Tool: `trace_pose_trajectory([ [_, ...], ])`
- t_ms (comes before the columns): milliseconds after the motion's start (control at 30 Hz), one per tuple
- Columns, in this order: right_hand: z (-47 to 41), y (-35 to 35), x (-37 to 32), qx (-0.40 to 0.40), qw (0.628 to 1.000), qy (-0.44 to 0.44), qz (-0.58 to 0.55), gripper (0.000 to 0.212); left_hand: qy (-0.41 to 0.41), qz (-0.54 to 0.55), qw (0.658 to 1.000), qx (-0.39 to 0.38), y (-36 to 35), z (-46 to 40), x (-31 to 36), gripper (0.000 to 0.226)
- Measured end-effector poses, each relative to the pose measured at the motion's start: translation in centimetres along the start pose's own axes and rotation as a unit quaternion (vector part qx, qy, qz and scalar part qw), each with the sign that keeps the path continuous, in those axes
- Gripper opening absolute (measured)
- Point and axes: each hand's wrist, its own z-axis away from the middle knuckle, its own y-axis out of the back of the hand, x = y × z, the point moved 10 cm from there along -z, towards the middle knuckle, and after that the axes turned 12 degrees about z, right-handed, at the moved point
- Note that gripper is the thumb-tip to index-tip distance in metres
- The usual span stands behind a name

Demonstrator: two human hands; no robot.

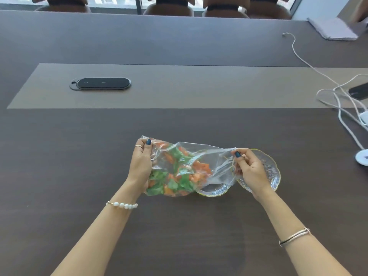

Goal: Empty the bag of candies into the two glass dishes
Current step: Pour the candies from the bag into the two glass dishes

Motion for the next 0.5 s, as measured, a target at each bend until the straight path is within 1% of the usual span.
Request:
trace_pose_trajectory([
  [67,-0.3,-0.3,0.9,-0.011,1.0,-0.01,0.009,0.024,-0.001,-0.003,1.0,0.002,-0.5,0.5,-0.2,0.021],
  [233,-0.7,-0.4,1.8,-0.021,0.999,-0.022,0.02,0.022,-0.033,0.005,0.999,0.01,-1.9,2.0,1.7,0.024],
  [500,-1.0,-2.0,-1.4,-0.065,0.998,0.017,-0.014,0.021,-0.045,0.042,0.998,0.013,-0.6,3.0,4.0,0.024],
])
